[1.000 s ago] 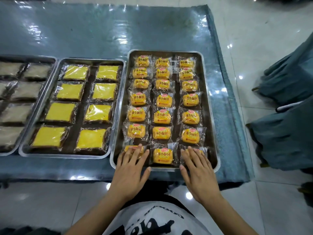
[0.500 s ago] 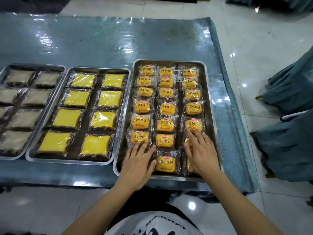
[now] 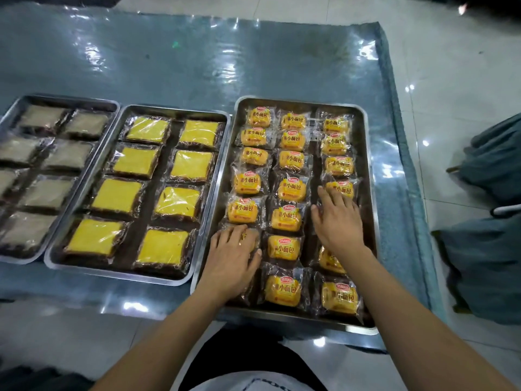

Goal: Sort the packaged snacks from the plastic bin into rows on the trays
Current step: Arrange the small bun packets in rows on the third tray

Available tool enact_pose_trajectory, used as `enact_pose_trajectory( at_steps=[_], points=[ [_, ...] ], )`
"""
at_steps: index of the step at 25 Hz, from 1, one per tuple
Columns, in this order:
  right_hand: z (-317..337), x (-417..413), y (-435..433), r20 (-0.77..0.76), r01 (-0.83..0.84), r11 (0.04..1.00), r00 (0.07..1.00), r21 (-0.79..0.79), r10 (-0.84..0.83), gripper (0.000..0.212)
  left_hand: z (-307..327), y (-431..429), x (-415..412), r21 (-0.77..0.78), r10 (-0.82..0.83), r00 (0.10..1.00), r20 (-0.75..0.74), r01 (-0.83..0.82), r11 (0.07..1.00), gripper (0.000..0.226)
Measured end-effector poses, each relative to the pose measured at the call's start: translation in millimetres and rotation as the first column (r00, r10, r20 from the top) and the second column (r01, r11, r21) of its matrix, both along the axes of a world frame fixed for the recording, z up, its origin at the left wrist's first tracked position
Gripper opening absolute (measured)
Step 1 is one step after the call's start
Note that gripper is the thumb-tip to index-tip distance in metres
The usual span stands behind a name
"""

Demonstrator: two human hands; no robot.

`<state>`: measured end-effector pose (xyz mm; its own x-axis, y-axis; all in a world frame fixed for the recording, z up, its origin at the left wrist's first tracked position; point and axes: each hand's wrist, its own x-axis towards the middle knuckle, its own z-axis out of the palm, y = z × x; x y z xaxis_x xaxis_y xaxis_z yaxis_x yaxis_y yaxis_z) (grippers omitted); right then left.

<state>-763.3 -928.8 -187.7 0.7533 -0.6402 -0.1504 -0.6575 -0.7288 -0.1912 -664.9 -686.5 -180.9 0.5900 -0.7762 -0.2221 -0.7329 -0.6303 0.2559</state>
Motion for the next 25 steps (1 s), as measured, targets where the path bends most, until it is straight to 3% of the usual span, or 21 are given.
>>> enact_pose_trajectory(
  at_steps=[4, 10, 17, 25],
  points=[
    [3, 42, 5, -0.011, -0.159, 0.986, 0.987, 0.046, 0.159, 0.058, 2, -33, 28, -0.058, -0.002, 1.000, 0.000, 0.002, 0.998, 0.048],
    [-4, 97, -15, 0.018, -0.180, 0.984, 0.984, -0.002, 0.180, 0.059, 2, -110, 91, -0.126, -0.011, 1.000, 0.027, 0.014, 0.992, 0.059],
    [-20, 119, -30, -0.066, -0.182, 0.983, 0.981, 0.023, 0.183, 0.060, -33, -137, 134, 0.008, -0.014, 0.999, 0.045, 0.014, 1.000, 0.059],
    [-17, 115, -34, -0.054, -0.176, 0.983, 0.982, 0.053, 0.179, 0.060, -31, -136, 134, 0.047, 0.033, 0.998, 0.045, -0.036, 0.998, 0.062]
  ],
)
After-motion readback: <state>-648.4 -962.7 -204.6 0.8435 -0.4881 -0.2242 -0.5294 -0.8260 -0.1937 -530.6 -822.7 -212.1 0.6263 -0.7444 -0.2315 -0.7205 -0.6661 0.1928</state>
